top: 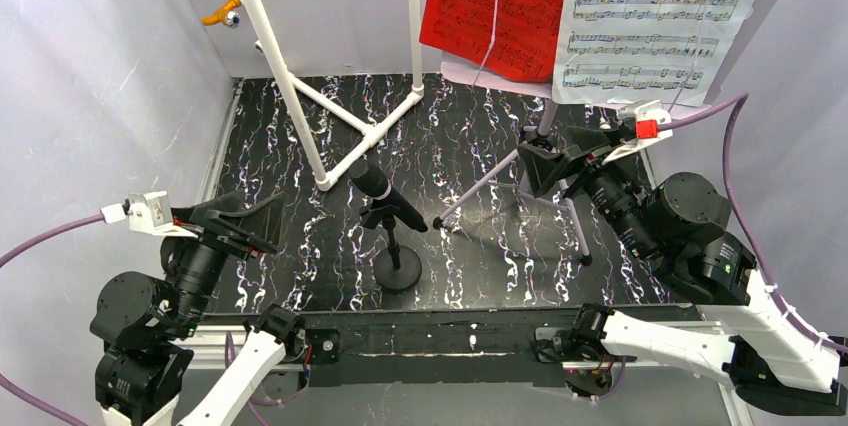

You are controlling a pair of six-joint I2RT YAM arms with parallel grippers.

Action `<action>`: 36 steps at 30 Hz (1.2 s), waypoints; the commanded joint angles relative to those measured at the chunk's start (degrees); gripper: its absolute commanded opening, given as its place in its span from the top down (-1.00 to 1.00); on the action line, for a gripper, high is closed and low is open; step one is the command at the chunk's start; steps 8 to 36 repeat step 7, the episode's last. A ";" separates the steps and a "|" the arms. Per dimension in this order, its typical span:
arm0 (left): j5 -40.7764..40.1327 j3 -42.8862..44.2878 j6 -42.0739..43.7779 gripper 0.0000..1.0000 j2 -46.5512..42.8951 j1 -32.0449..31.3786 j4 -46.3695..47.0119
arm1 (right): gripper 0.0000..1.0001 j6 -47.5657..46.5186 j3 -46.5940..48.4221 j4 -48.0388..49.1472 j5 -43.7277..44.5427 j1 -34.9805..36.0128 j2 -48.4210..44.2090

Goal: Set up the instrument practice props

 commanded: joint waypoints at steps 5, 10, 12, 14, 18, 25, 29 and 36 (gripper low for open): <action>-1.79 0.80 2.10 -0.96 0.30 -0.14 3.36 | -0.97 0.86 -0.78 4.17 1.27 0.05 -1.42; -1.76 0.63 2.56 -0.96 0.40 -0.15 3.36 | -0.97 -0.38 -1.00 4.81 1.40 0.05 -1.80; -1.76 0.63 2.56 -0.96 0.40 -0.15 3.36 | -0.97 -0.38 -1.00 4.81 1.40 0.05 -1.80; -1.76 0.63 2.56 -0.96 0.40 -0.15 3.36 | -0.97 -0.38 -1.00 4.81 1.40 0.05 -1.80; -1.76 0.63 2.56 -0.96 0.40 -0.15 3.36 | -0.97 -0.38 -1.00 4.81 1.40 0.05 -1.80; -1.76 0.63 2.56 -0.96 0.40 -0.15 3.36 | -0.97 -0.38 -1.00 4.81 1.40 0.05 -1.80; -1.76 0.63 2.56 -0.96 0.40 -0.15 3.36 | -0.97 -0.38 -1.00 4.81 1.40 0.05 -1.80; -1.76 0.63 2.56 -0.96 0.40 -0.15 3.36 | -0.97 -0.38 -1.00 4.81 1.40 0.05 -1.80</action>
